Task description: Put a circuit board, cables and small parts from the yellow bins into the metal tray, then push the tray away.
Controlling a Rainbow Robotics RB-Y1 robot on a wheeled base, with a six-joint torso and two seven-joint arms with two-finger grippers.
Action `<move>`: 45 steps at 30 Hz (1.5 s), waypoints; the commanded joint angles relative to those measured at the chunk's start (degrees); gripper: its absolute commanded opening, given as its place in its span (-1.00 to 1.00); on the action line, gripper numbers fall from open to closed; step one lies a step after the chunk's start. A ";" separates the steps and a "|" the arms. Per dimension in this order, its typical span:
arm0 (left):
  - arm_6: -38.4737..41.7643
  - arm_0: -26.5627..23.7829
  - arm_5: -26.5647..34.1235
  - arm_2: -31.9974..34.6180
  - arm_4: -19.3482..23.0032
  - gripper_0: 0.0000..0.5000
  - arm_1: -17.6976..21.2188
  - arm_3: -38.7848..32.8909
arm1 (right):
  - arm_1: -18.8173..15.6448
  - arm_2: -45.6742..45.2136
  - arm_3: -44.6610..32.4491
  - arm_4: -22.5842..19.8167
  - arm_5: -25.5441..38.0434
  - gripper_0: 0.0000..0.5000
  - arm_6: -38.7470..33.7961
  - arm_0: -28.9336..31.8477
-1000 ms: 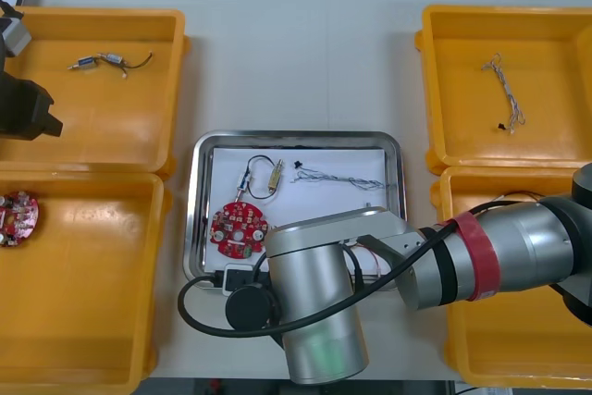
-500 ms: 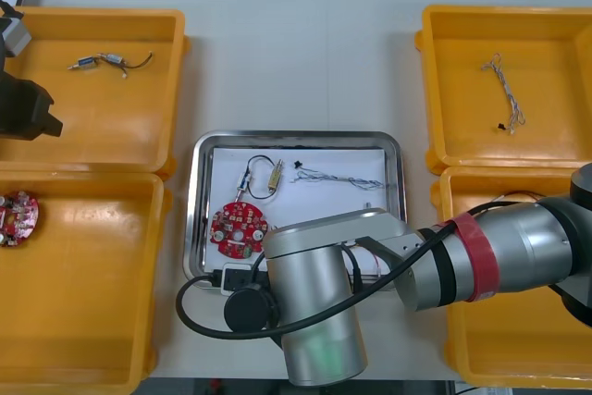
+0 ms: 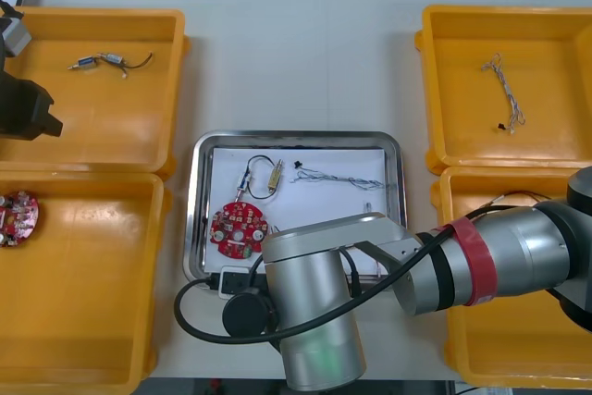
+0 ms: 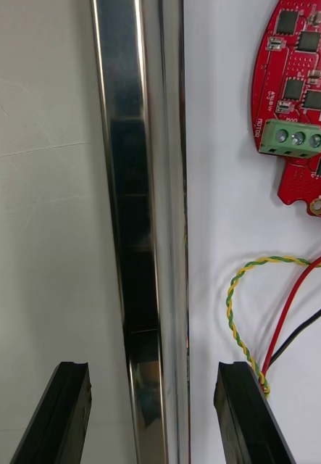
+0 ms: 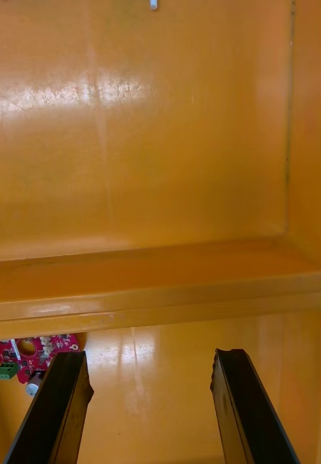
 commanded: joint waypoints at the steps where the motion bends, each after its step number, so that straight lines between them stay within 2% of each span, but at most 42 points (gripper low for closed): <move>1: -3.49 0.68 0.36 1.68 0.30 1.00 2.83 -0.54 | 1.51 1.55 -0.48 0.94 -0.75 1.00 -0.38 0.95; 11: -3.49 0.68 0.36 1.68 0.30 1.00 2.83 -0.54 | 2.21 2.17 2.07 1.38 -1.54 1.00 -0.29 1.04; 17: -3.49 0.68 0.36 1.68 0.30 1.00 2.83 -0.54 | 2.30 2.17 2.07 1.55 -1.54 0.95 -0.20 1.04; 26: -3.49 0.68 0.36 1.68 0.30 1.00 2.83 -0.54 | 2.12 2.08 1.54 3.40 -1.54 0.95 -0.46 0.86; 35: -3.49 0.68 0.36 1.68 0.30 1.00 2.83 -0.54 | 1.07 1.64 -0.48 3.40 -1.54 0.95 -0.64 0.78; 38: -3.49 0.68 0.36 1.68 0.30 1.00 2.83 -0.54 | 0.63 1.64 -1.18 3.40 -1.54 0.69 -0.73 0.78; 40: -3.49 0.68 0.36 1.68 0.30 1.00 2.83 -0.54 | 0.27 1.55 -1.80 3.31 -1.45 0.27 -0.73 0.86; 41: -3.49 0.68 0.36 1.68 0.30 1.00 2.83 -0.54 | 0.19 1.64 -1.89 3.31 -1.54 0.16 -0.73 0.86; 43: -3.49 0.68 0.36 1.68 0.30 1.00 2.83 -0.54 | -0.16 1.55 -2.33 3.31 -1.54 -0.26 -0.73 0.78; 44: -3.49 0.68 0.36 1.68 0.30 1.00 2.83 -0.54 | -0.34 1.55 -2.41 3.31 -1.45 -0.54 -0.82 0.78; 45: -3.49 0.68 0.36 1.68 0.30 1.00 2.83 -0.54 | -0.52 1.55 -2.59 3.31 -1.45 -0.55 -0.82 0.78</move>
